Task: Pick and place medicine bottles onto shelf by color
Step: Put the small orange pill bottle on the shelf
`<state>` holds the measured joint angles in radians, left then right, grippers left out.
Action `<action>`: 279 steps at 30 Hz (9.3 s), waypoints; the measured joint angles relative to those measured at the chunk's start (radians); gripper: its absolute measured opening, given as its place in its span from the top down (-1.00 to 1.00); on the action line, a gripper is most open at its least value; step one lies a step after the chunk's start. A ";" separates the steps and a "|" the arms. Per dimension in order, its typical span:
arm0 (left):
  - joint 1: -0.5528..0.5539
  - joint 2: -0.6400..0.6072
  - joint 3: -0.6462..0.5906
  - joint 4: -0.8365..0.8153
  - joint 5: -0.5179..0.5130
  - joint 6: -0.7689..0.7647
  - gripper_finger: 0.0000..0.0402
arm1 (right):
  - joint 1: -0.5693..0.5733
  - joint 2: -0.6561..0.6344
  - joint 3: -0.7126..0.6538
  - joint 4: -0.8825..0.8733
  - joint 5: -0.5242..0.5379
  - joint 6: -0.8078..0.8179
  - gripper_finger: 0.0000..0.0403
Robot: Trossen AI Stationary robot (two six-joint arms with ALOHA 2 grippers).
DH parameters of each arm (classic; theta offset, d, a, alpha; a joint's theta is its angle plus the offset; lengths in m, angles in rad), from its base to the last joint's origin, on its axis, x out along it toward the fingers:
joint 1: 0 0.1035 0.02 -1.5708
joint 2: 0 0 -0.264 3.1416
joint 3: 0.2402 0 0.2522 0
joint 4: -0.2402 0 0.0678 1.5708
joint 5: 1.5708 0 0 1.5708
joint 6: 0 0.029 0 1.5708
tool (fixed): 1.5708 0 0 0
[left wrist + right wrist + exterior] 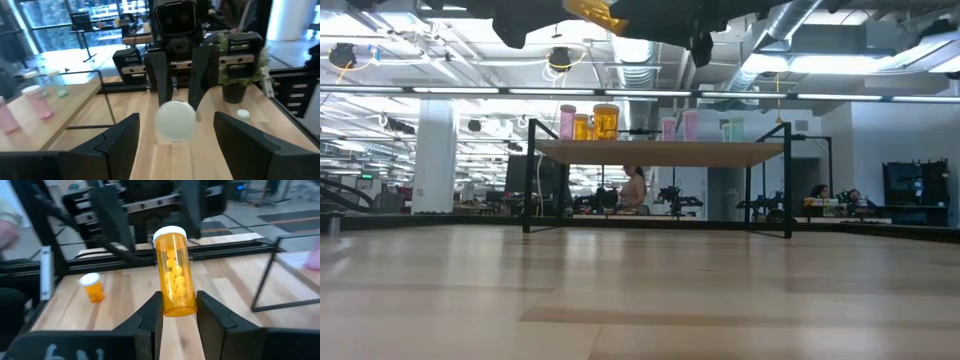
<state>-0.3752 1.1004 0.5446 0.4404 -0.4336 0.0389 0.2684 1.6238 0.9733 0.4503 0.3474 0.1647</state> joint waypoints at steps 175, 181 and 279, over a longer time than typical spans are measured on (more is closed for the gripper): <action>0.987 0.678 1.510 -1.611 0.523 0.365 0.50 | 0.127 -0.245 0.001 -0.346 0.128 0.036 -0.04; 1.049 0.773 1.577 -1.643 0.561 0.439 0.50 | 0.114 -0.244 0.001 -0.346 0.129 0.037 -0.03; 1.021 0.988 1.575 -1.745 0.499 0.450 0.20 | 0.138 -0.244 0.000 -0.369 0.129 0.098 0.01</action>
<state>0.6460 2.0888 2.1199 -1.3043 0.0655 0.4890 0.4065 1.3800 0.9737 0.0811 0.4767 0.2626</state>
